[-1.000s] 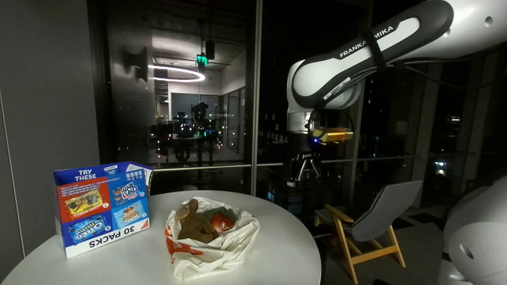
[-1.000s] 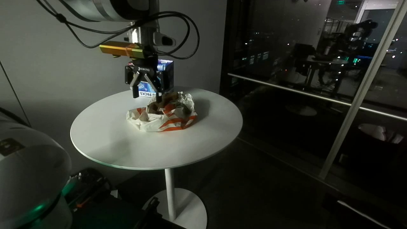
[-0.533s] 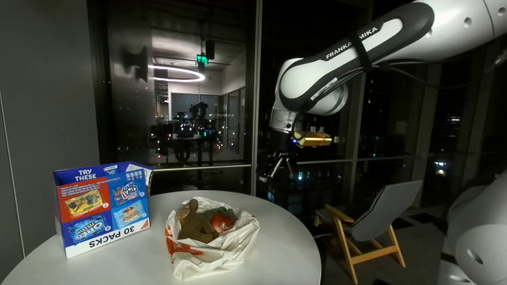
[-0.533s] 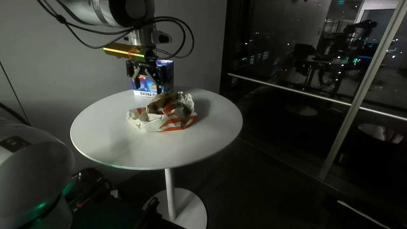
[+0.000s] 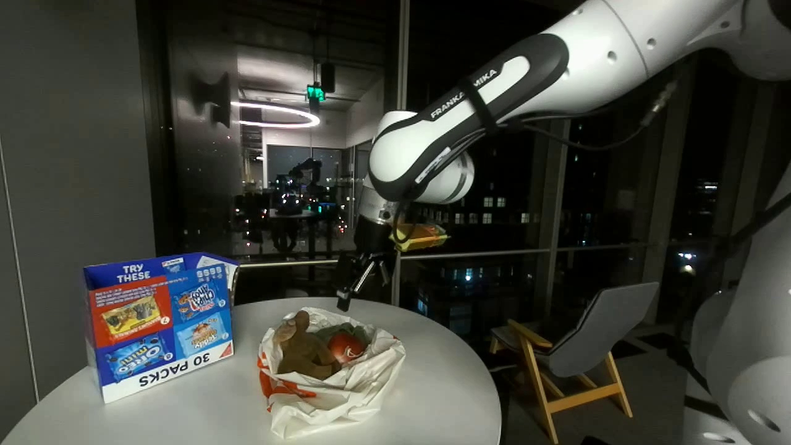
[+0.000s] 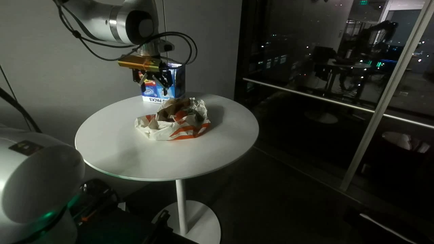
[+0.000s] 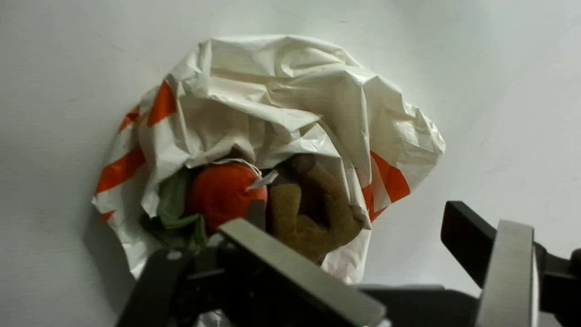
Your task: Remove the items from the plastic bag and put them on the table
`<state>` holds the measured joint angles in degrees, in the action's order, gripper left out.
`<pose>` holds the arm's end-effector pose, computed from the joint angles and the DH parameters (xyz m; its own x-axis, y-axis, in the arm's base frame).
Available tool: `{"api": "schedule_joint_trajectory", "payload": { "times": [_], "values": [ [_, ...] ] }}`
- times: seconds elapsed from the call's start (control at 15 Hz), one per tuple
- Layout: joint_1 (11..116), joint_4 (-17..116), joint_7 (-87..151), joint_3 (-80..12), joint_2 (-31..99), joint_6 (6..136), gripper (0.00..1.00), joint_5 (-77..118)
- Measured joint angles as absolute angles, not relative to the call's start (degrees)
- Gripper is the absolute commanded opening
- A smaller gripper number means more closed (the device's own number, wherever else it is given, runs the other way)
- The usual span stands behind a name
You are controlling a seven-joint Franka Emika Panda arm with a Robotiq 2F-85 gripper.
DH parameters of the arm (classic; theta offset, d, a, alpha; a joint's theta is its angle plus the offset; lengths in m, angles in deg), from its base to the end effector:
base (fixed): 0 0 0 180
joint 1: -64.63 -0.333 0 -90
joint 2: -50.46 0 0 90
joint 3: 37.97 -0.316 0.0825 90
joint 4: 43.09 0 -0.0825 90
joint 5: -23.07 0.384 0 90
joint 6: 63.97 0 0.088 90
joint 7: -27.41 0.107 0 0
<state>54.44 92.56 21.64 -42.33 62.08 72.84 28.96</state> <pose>0.4750 0.1249 0.4275 0.9359 0.2713 0.2245 0.2886 -0.9563 -0.0474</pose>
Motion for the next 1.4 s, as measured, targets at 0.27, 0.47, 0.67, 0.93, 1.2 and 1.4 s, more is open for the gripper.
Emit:
{"api": "schedule_joint_trajectory", "payload": {
  "times": [0.27,0.47,0.67,0.93,1.2,1.4],
  "values": [
    [53.3,87.3,17.9,-44.4,54.1,76.2,1.0,29.4],
    [53.2,83.7,17.8,-45.7,48.3,80.2,1.0,27.8],
    [53.7,80.4,18.8,-45.6,42.7,82.7,1.0,23.2],
    [54.5,76.1,20.9,-44.4,36.8,83.8,1.0,17.0],
    [54.9,71.7,20.9,-43.5,32.4,84.0,1.0,14.8],
    [54.9,68.5,20.9,-43.2,29.5,83.3,1.0,14.3]
  ]
}}
